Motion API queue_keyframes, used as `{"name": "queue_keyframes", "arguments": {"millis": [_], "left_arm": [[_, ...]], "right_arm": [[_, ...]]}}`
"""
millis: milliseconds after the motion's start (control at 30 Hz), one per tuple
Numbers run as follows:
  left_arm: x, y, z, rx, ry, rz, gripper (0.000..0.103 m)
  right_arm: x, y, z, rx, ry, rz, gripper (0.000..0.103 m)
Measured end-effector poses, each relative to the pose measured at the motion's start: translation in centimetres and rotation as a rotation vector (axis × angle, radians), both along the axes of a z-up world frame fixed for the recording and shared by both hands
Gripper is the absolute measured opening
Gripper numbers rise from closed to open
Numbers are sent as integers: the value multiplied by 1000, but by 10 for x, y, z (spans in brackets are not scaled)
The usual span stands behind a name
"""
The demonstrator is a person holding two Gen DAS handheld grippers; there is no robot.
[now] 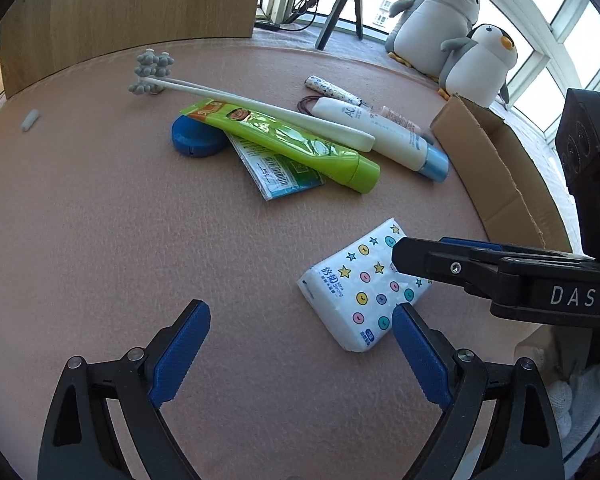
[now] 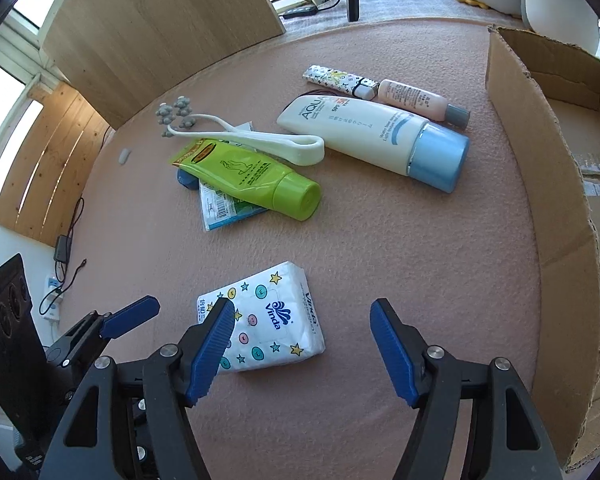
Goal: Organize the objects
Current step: 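Lower the left gripper onto the patterned tissue pack and close it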
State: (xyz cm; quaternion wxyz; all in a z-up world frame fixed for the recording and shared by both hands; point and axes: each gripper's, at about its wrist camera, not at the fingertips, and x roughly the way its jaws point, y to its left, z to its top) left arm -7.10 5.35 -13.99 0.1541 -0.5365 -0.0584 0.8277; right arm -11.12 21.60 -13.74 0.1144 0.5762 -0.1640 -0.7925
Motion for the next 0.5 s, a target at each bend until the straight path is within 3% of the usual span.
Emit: {"name": "queue_keyframes", "arguments": {"millis": [133,300,500], "left_arm": [[5,6,-4,14,-7,-3,92],[4,8,-9,46,-29,-2,79],[3,13,-9,93,-32,-10,63]], "right_arm": [[-3,-4,-6,-4,-21,22,67],[-5,-5,-8,-5,-31,38,66],[-6,-7,-8,-36,-37,77,47]]}}
